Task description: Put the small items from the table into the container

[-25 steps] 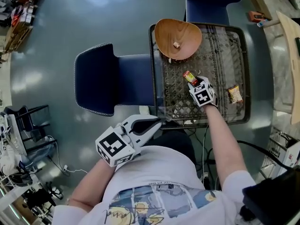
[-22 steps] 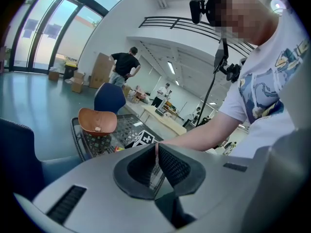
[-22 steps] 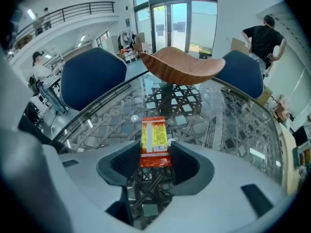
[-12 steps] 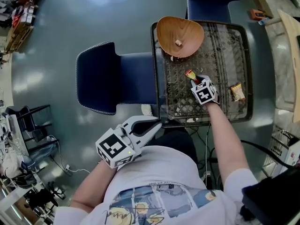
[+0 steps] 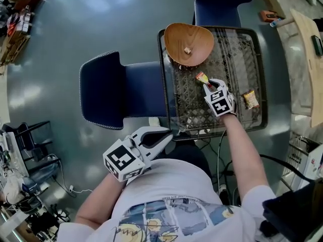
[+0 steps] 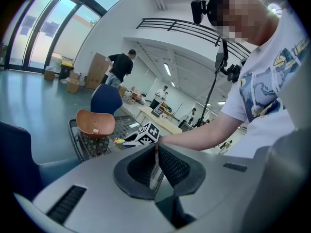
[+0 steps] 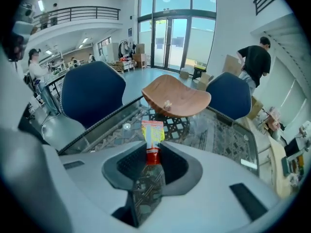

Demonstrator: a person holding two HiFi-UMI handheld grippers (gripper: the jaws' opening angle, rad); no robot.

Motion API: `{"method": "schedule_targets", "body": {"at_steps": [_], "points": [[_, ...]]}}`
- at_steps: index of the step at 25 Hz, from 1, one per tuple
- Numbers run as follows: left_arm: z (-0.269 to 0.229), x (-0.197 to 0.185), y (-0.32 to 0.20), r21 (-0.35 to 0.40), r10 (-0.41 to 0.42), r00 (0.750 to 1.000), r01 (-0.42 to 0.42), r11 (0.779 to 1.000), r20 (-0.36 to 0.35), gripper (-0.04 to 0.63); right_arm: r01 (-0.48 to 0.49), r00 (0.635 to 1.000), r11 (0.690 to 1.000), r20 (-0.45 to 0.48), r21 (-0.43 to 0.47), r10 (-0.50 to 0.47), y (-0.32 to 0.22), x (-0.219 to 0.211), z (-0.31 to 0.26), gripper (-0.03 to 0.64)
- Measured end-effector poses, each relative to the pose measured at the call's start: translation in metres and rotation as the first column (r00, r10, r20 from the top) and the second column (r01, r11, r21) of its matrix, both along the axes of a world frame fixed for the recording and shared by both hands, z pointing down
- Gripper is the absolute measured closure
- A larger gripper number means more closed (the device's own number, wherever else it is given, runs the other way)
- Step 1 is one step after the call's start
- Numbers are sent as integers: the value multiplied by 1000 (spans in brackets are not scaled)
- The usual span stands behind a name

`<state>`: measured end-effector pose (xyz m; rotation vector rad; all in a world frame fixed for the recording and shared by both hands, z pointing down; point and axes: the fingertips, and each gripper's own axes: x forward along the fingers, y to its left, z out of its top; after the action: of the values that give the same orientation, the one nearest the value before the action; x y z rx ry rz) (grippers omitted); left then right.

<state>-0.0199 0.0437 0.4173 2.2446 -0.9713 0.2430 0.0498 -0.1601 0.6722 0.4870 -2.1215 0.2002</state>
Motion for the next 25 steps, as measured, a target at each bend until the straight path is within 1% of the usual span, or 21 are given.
{"method": "schedule_targets", "body": {"at_steps": [4,10,15,18,25], "points": [[-5,-11,-5,14,-2,1000,2,1000,-6,586,-19,999,998,32,54,17,-31,-18,-32,529],[-10,-27,-4,12,-13,1000,13,1000,-8,586,-52,998,994,52,92,48,-81,-51,-49,529],[0,-44,-2,-13,-46,999,45,999,-13,586,-70,997,995,36,76,67,-113,-75,-33,529],[2,-51,-2,-24,-76,997,76,997,-18,586,-60,998,996,8,65,60,-126,-84,-21,529],[8,-68,1,-49,-124,992,122,991,-25,586,-43,999,999,-27,27,44,-137,-107,-2,528]]}}
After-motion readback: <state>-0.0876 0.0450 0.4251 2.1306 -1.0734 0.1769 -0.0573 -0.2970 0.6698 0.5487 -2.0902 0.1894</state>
